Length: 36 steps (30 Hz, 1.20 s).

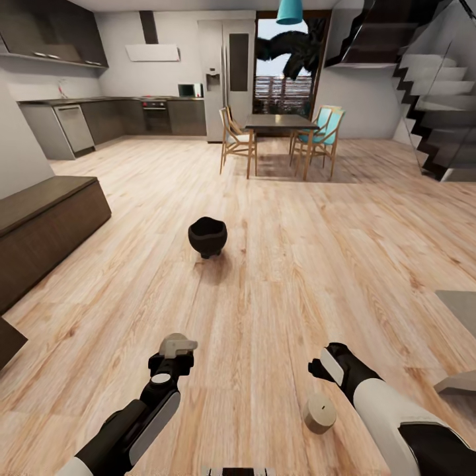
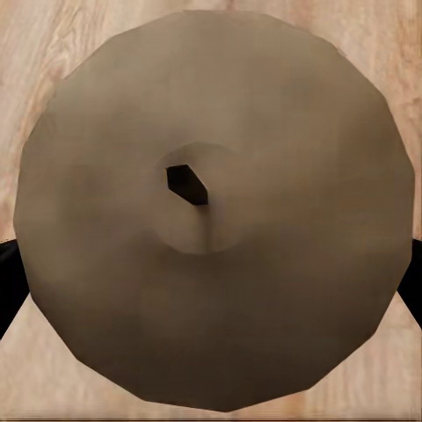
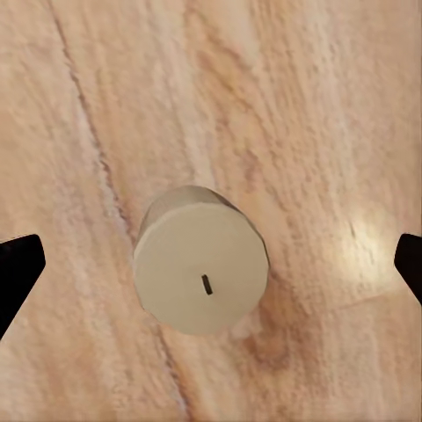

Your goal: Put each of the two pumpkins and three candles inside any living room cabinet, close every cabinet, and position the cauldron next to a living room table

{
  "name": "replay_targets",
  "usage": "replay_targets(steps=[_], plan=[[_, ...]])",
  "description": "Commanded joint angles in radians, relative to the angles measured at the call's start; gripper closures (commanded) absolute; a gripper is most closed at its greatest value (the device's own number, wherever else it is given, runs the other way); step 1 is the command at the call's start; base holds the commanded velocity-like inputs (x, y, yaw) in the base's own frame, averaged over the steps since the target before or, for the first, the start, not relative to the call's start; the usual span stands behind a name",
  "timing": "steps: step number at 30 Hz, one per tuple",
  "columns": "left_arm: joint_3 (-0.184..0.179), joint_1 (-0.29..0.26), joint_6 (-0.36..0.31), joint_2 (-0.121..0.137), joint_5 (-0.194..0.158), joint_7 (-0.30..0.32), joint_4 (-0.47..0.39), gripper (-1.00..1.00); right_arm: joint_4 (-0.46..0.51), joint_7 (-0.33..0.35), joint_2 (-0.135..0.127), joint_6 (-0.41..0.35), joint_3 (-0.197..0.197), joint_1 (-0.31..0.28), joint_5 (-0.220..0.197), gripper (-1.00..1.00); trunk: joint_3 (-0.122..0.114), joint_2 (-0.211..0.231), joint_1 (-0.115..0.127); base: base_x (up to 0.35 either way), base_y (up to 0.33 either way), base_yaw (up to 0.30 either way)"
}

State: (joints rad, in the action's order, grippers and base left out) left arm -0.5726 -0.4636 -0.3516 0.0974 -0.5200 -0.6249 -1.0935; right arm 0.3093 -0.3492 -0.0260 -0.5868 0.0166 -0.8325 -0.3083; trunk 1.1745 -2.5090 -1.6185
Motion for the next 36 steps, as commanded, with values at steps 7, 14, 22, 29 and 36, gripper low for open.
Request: replay_targets(steps=[7, 14, 22, 29, 36], plan=[[-0.004, -0.001, -0.003, 0.002, -0.005, -0.008, -0.002, 1.0, 0.002, -0.007, 0.003, -0.004, 0.005, 0.0, -0.009, -1.0, 0.028, -0.002, -0.003, 0.0, 0.0, 0.0], [-0.004, -0.001, -0.003, 0.001, -0.005, -0.008, -0.001, 1.0, 0.002, -0.007, 0.007, 0.017, 0.009, 0.0, -0.009, -1.0, 0.055, -0.004, -0.006, 0.0, 0.0, 0.0], [-0.006, -0.001, -0.002, 0.001, -0.005, -0.008, 0.0, 1.0, -0.001, -0.007, 0.008, 0.083, 0.048, 0.0, -0.01, -1.0, 0.086, -0.006, -0.01, 0.0, 0.0, 0.0], [-0.006, -0.001, -0.002, 0.0, -0.005, -0.008, 0.0, 1.0, -0.001, -0.007, 0.011, 0.088, 0.055, 0.0, -0.01, -1.0, 0.098, -0.006, -0.011, 0.0, 0.0, 0.0], [-0.006, -0.001, -0.003, 0.001, -0.005, -0.008, 0.0, 1.0, -0.001, -0.007, 0.017, 0.088, 0.055, 0.0, -0.01, -1.0, 0.125, -0.008, -0.014, 0.0, 0.0, 0.0]])
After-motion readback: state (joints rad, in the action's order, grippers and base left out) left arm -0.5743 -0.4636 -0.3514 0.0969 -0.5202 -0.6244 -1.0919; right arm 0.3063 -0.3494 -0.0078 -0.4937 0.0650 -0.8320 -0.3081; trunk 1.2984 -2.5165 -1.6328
